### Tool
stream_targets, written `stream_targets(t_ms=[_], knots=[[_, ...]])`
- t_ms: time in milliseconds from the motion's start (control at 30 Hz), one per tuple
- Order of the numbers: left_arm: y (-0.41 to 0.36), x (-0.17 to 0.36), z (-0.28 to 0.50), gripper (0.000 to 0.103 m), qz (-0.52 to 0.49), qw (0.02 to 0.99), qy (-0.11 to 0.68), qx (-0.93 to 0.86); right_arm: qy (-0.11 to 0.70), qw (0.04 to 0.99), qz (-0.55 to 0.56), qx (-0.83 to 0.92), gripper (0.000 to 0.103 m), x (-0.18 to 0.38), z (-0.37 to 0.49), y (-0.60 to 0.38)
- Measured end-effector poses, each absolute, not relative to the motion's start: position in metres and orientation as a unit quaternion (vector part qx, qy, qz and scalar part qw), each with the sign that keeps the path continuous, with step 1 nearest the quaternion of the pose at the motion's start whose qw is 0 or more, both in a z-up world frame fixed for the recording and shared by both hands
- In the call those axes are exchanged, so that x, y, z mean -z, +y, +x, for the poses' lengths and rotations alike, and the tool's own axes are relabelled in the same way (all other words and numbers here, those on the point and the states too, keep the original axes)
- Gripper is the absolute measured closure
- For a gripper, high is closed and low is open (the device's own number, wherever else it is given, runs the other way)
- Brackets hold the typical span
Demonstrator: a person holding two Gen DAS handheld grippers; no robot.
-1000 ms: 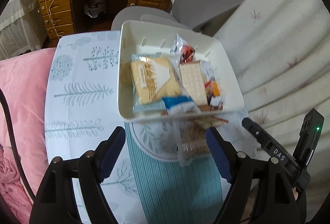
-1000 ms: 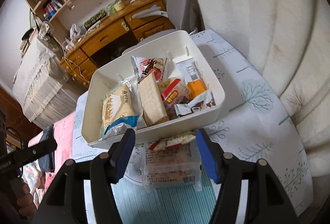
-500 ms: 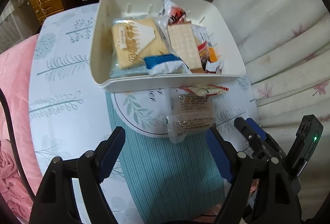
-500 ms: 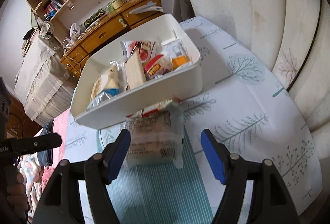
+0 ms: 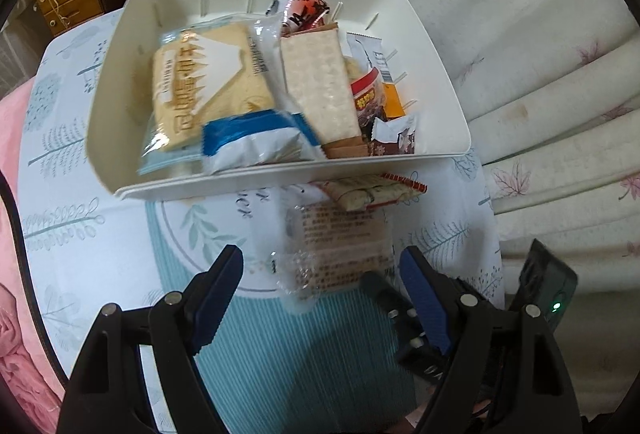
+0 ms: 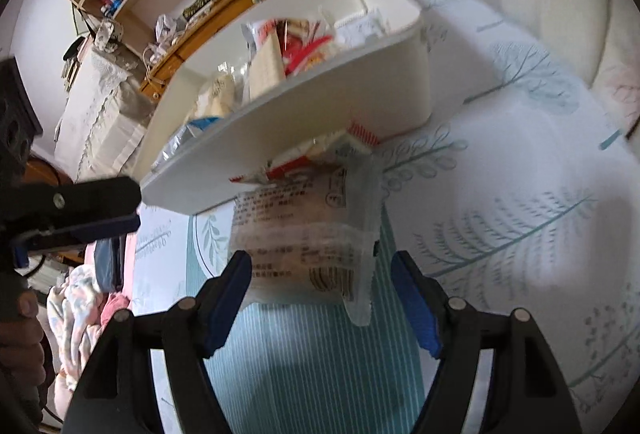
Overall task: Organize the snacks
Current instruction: 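Grasp the clear pastry bag with the right tool and lift it, then grasp the small red-edged barcode packet with the left tool while the right holds the clear bag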
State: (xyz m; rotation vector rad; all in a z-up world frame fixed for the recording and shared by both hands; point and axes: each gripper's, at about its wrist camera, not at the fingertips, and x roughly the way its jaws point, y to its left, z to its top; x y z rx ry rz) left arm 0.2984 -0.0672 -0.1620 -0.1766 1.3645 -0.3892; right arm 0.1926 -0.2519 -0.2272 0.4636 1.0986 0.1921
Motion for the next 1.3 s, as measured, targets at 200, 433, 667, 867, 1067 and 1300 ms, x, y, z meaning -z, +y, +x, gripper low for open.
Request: stream_targets(t_ms=[200, 433, 667, 867, 1067, 1300], knots=[[-0.085, 0.173, 0.31, 0.023, -0.095, 0.74, 0.641, 0.181, 0.53, 0.809, 0.226, -0.117, 0.042, 0.24, 0.199, -0.25], [-0.098, 0.186, 0.318, 0.023, -0.136, 0.717, 0.662, 0.17, 0.532, 0.798, 0.23, -0.162, 0.065, 0.24, 0.202, -0.257], [-0.11, 0.2, 0.329, 0.023, -0.182, 0.706, 0.67, 0.14, 0.545, 0.787, 0.214, -0.196, 0.088, 0.234, 0.201, -0.27], [-0.118, 0.206, 0.338, 0.023, -0.214, 0.707, 0.664, 0.113, 0.558, 0.781, 0.187, -0.209, 0.094, 0.228, 0.2, -0.286], [-0.129, 0.226, 0.339, 0.023, -0.213, 0.686, 0.691, 0.087, 0.58, 0.77, 0.154, -0.217, 0.094, 0.222, 0.196, -0.305], [-0.154, 0.247, 0.336, 0.023, -0.171, 0.677, 0.714, 0.057, 0.608, 0.752, 0.107, -0.233, 0.094, 0.219, 0.187, -0.324]])
